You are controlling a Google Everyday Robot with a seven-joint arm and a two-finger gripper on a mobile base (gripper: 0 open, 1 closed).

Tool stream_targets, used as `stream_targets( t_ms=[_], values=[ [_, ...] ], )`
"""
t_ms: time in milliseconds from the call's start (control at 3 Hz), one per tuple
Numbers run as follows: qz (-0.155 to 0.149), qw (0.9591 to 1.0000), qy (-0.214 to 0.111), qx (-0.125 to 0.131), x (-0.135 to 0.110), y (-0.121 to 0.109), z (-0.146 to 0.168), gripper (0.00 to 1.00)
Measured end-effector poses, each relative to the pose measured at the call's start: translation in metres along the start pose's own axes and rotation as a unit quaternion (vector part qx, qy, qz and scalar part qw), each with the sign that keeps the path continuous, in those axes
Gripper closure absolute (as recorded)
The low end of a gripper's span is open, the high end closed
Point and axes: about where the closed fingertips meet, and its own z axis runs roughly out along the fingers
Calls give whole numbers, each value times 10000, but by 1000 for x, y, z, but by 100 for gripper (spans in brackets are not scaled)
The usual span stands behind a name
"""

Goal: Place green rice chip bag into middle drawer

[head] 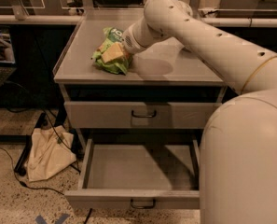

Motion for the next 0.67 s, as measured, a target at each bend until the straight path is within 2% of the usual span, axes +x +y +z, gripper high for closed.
stream_targets(
  t_ms=[333, 667],
  values=[
    [0, 10000, 0, 0, -1, 0, -1, 100],
    [0, 10000, -1, 0, -4, 0, -3, 100]
  ],
)
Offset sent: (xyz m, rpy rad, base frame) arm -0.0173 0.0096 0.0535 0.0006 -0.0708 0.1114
